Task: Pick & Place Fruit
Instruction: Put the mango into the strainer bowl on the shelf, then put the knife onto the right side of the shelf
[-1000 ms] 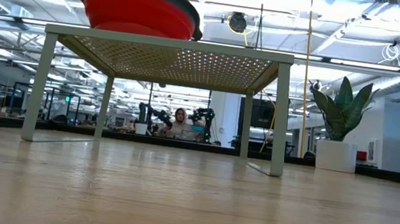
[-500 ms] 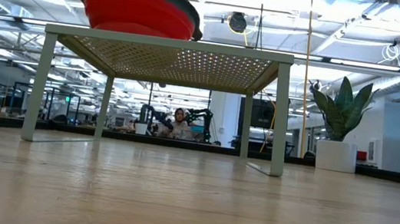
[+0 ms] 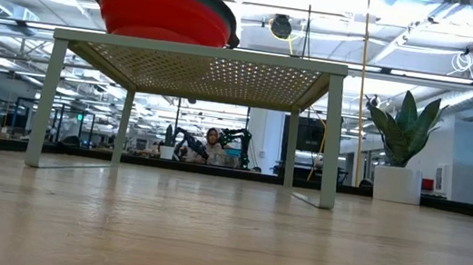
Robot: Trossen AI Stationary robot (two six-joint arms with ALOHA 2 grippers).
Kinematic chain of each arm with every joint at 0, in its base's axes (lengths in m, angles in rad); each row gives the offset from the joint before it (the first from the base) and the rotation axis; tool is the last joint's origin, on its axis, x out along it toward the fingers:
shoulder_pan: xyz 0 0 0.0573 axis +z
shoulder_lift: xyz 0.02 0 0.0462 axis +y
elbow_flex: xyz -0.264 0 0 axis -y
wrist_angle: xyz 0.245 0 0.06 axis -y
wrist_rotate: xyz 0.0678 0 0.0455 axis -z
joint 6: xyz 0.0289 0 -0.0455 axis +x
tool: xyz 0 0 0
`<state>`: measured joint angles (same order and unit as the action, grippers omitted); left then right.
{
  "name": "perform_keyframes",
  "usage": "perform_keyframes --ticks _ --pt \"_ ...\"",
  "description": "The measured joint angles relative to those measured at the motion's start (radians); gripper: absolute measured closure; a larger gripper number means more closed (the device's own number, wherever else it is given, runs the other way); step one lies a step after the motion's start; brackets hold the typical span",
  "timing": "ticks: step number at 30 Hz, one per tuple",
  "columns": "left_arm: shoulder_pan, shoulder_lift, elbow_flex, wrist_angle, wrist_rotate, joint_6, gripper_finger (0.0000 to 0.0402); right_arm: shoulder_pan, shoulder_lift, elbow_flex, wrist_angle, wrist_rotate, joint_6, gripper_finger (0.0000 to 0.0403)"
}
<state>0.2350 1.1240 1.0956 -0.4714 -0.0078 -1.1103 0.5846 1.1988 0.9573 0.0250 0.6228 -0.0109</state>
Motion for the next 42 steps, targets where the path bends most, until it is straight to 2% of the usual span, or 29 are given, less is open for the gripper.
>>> perform_keyframes --ticks 8,14,19,25,34,42 --pt "0.055 -0.137 0.002 0.031 0.004 0.061 0.0136 0.006 0.0 0.0 0.0 0.0 0.037 0.0403" --pt "-0.009 -0.199 0.002 0.056 -0.001 0.163 0.0161 0.006 0.0 0.0 0.0 0.0 0.032 0.0403" --pt "-0.104 -0.172 0.001 0.013 0.0 0.157 0.0184 0.006 0.0 0.0 0.0 0.0 0.029 0.0403" --pt "-0.183 -0.097 0.002 0.026 -0.045 0.163 0.0209 0.006 0.0 0.0 0.001 0.002 0.024 0.0403" --pt "-0.186 -0.016 0.002 -0.027 -0.057 0.181 0.0236 -0.01 0.0 -0.001 0.009 0.004 0.025 0.0403" --pt "-0.148 -0.015 0.002 -0.035 -0.099 0.254 0.0245 -0.016 0.0 -0.001 0.009 0.004 0.025 0.0403"
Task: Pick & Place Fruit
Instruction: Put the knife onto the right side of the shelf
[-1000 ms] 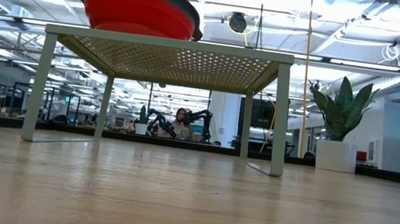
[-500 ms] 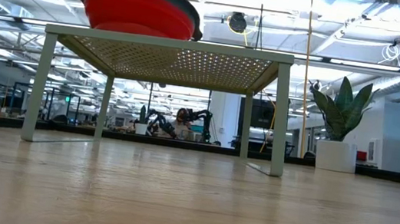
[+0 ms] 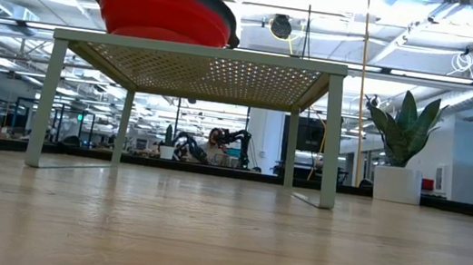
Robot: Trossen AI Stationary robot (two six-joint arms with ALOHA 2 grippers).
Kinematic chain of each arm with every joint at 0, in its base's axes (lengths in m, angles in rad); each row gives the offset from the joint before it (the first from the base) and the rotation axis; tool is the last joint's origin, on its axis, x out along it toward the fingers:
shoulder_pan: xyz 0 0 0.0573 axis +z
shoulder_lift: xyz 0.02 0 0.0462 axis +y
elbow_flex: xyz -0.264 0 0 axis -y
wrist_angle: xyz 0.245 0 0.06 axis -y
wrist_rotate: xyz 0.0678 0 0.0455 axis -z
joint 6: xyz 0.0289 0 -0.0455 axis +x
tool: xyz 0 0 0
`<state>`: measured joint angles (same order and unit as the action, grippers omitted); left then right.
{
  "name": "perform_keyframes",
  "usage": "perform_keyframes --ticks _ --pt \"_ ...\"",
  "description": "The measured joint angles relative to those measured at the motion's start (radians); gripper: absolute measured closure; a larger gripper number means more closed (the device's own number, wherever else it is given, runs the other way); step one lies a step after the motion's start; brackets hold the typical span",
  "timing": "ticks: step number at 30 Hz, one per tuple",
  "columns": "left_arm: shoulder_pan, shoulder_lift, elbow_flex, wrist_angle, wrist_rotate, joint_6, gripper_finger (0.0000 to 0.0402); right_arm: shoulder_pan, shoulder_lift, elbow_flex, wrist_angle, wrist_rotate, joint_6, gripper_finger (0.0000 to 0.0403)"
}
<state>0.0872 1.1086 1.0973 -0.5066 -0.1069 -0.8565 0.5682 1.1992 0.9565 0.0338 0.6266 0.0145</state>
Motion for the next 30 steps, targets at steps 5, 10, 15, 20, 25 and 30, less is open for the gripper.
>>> perform_keyframes --ticks 5,10,15,20,25,30 --pt "0.045 -0.005 0.0 -0.046 0.001 0.028 0.0245 0.0 0.0 0.0 0.0 0.0 0.0 0.0403" --pt "0.074 -0.005 0.0 -0.065 0.001 0.042 0.0245 0.0 0.0 0.0 0.0 0.0 0.0 0.0403" --pt "0.057 -0.067 0.029 -0.047 -0.025 0.063 0.0245 0.0 0.0 0.0 0.0 0.0 0.001 0.0403" --pt "-0.071 -0.082 0.09 -0.051 -0.032 0.073 0.0245 0.0 0.0 0.0 -0.001 0.0 0.0 0.0403" --pt "-0.214 -0.084 0.146 -0.169 -0.034 0.029 0.0245 0.0 0.0 0.0 -0.001 0.0 -0.001 0.0403" --pt "-0.334 -0.082 0.15 -0.306 -0.033 -0.156 0.0245 0.0 0.0 0.0 -0.001 0.0 -0.026 0.0403"
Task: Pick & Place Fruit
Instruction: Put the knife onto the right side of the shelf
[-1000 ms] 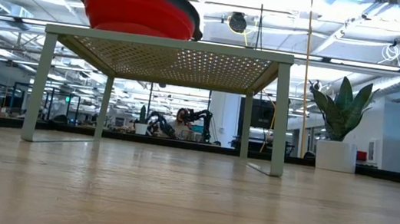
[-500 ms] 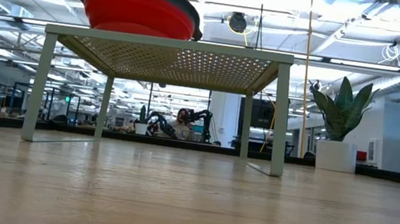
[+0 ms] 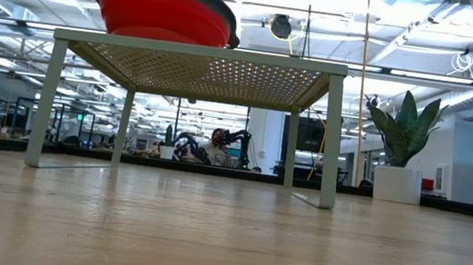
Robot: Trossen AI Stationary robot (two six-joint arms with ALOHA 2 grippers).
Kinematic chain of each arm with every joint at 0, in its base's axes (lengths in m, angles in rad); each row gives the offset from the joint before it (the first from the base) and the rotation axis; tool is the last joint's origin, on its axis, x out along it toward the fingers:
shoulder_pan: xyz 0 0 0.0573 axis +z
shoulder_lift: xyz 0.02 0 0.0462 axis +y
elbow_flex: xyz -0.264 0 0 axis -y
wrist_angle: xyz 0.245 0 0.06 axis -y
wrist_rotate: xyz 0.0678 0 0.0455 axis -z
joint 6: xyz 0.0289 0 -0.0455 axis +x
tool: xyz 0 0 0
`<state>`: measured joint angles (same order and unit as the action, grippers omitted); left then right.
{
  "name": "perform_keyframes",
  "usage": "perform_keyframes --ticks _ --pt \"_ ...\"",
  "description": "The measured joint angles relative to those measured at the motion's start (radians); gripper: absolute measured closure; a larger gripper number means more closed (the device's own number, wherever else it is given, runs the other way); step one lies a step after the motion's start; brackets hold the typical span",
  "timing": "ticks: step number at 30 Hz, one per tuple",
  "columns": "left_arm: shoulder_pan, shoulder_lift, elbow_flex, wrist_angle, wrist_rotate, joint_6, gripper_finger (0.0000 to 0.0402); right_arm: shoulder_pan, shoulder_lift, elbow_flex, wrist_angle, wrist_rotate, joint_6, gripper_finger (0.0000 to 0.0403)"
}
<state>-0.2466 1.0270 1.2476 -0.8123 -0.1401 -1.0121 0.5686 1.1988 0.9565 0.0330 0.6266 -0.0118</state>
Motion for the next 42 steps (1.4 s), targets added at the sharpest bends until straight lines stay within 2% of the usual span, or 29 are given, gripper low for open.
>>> perform_keyframes --ticks 12,21,33,42 --pt "-0.284 0.004 0.001 -0.213 -0.001 -0.488 0.0245 0.0 0.0 0.0 0.0 0.0 -0.011 0.0403" --pt "-0.439 0.113 0.002 -0.368 0.017 -0.813 0.0245 0.0 0.0 0.0 0.0 0.0 -0.011 0.0403" --pt "-0.563 0.315 0.002 -0.374 0.054 -1.054 0.0245 0.0 0.0 0.0 0.0 0.0 -0.011 0.0403" --pt "-0.594 0.47 0.002 -0.373 0.054 -1.147 0.0245 0.0 0.0 0.0 0.0 0.0 -0.011 0.0403"
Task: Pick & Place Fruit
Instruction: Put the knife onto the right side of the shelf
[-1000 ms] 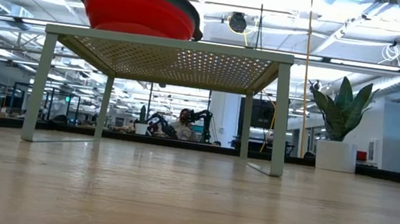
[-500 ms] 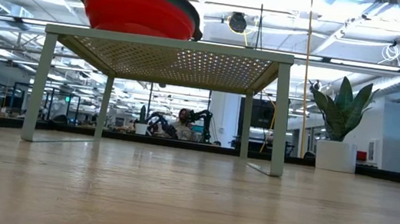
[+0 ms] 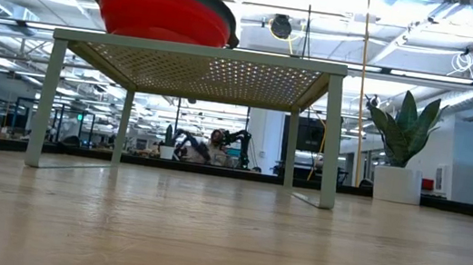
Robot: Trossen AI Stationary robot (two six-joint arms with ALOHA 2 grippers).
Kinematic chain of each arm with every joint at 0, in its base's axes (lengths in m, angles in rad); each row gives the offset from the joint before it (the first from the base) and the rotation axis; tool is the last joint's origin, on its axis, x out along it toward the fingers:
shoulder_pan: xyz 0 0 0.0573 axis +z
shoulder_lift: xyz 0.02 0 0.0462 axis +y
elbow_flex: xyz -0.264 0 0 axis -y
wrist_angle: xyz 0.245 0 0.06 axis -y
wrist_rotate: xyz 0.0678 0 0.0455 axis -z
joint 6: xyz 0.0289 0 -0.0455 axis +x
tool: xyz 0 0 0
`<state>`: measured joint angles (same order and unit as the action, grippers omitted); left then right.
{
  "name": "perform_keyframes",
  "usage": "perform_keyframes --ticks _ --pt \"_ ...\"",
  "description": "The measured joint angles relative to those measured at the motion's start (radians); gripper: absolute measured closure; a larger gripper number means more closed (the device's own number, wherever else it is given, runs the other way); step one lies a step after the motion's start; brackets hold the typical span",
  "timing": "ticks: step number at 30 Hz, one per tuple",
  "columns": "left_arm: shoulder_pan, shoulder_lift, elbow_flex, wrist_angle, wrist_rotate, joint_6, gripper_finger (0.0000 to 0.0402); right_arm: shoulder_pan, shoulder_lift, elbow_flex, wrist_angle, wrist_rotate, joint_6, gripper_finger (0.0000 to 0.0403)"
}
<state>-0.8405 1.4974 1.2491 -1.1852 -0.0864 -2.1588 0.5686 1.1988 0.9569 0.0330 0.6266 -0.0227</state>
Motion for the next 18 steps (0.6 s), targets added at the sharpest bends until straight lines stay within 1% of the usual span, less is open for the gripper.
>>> perform_keyframes --ticks 7,12,18 --pt "-0.025 0.083 -0.001 0.0 -0.001 -0.066 0.0245 0.0 0.0 0.0 0.0 -0.003 0.0 0.0403" --pt "-0.055 0.087 -0.043 0.01 -0.023 -0.185 0.0245 0.002 0.0 0.0 0.0 -0.003 0.009 0.0403" --pt "-0.065 0.087 -0.097 0.04 -0.028 -0.181 0.0244 0.003 0.0 0.0 0.0 -0.003 0.011 0.0403"
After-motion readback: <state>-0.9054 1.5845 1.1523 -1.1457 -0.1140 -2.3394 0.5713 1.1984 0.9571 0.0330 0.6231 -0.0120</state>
